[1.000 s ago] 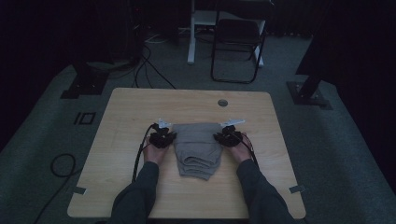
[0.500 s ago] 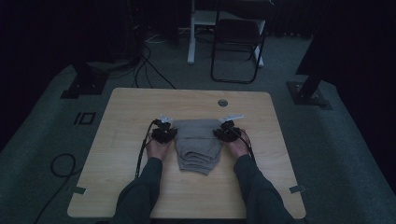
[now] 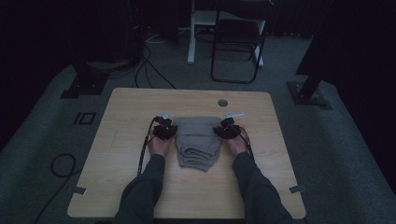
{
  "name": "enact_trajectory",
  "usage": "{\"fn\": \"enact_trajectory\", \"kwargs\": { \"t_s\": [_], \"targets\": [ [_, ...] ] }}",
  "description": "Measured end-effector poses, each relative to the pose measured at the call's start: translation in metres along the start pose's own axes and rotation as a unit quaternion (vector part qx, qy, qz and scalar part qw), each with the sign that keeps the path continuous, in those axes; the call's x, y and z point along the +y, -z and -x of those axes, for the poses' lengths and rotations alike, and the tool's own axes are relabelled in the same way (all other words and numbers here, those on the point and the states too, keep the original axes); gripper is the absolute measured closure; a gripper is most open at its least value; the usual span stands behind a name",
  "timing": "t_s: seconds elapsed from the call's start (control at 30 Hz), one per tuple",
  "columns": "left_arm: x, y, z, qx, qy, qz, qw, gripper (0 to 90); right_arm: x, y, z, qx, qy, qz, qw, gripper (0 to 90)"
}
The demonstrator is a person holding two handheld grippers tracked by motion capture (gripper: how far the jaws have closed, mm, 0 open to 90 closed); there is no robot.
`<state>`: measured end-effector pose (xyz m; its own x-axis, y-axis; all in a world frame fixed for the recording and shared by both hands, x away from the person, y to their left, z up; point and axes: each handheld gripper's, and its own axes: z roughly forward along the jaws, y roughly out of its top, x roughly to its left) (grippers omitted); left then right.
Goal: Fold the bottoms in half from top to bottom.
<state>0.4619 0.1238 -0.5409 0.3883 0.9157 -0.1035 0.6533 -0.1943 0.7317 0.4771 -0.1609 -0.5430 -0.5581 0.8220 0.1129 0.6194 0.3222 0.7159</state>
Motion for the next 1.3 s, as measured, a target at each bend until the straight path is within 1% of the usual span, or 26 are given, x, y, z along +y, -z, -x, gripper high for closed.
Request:
{"fn": "enact_trajectory", "kwargs": {
  "t_s": [0.07,0.2,0.33,0.43,0.63,0.7,0.8,0.9,0.97,1.0,1.1,1.13,1.23,1.3],
  "targets": [
    [0.002,0.003,-0.002,-0.003,0.001,0.005,1.0000,85.3,0.000,0.001,-0.001,-0.005,0.003,0.005,1.0000,83.4],
    [0.008,0.016,-0.005,-0.013,0.005,0.030,0.9994,85.4,0.002,0.010,-0.002,-0.006,0.005,0.026,0.9996,83.5],
    [0.012,0.034,-0.003,-0.025,-0.011,0.052,0.9983,85.6,0.005,0.027,-0.005,-0.007,0.021,0.051,0.9984,83.6],
    [0.015,0.047,-0.001,-0.032,-0.023,0.069,0.9969,85.6,0.007,0.040,-0.007,-0.006,0.034,0.068,0.9971,83.5],
    [0.015,0.063,0.001,-0.045,-0.032,0.089,0.9944,85.6,0.007,0.062,-0.013,-0.003,0.054,0.095,0.9940,83.4],
    [0.013,0.068,0.002,-0.052,-0.037,0.096,0.9933,85.6,0.004,0.067,-0.014,-0.002,0.057,0.100,0.9933,83.4],
    [0.011,0.076,0.004,-0.061,-0.039,0.104,0.9919,85.5,0.001,0.074,-0.015,-0.002,0.059,0.108,0.9924,83.5],
    [0.009,0.085,0.007,-0.068,-0.042,0.116,0.9901,85.6,-0.002,0.081,-0.018,0.000,0.062,0.115,0.9914,83.5],
    [0.007,0.094,0.008,-0.075,-0.044,0.125,0.9883,85.6,-0.003,0.087,-0.021,0.002,0.066,0.123,0.9903,83.5],
    [0.005,0.099,0.008,-0.082,-0.042,0.132,0.9871,85.5,-0.005,0.091,-0.022,0.004,0.067,0.128,0.9895,83.5],
    [-0.004,0.112,0.010,-0.093,-0.045,0.142,0.9845,85.5,-0.011,0.103,-0.026,0.015,0.069,0.144,0.9870,83.4],
    [-0.008,0.115,0.010,-0.100,-0.043,0.142,0.9839,85.5,-0.015,0.107,-0.027,0.023,0.069,0.147,0.9864,83.4],
    [-0.021,0.121,0.012,-0.111,-0.045,0.135,0.9835,85.4,-0.028,0.113,-0.032,0.033,0.080,0.143,0.9858,83.2],
    [-0.031,0.121,0.014,-0.119,-0.046,0.127,0.9835,85.3,-0.038,0.115,-0.035,0.037,0.089,0.136,0.9859,83.2]
  ]
}}
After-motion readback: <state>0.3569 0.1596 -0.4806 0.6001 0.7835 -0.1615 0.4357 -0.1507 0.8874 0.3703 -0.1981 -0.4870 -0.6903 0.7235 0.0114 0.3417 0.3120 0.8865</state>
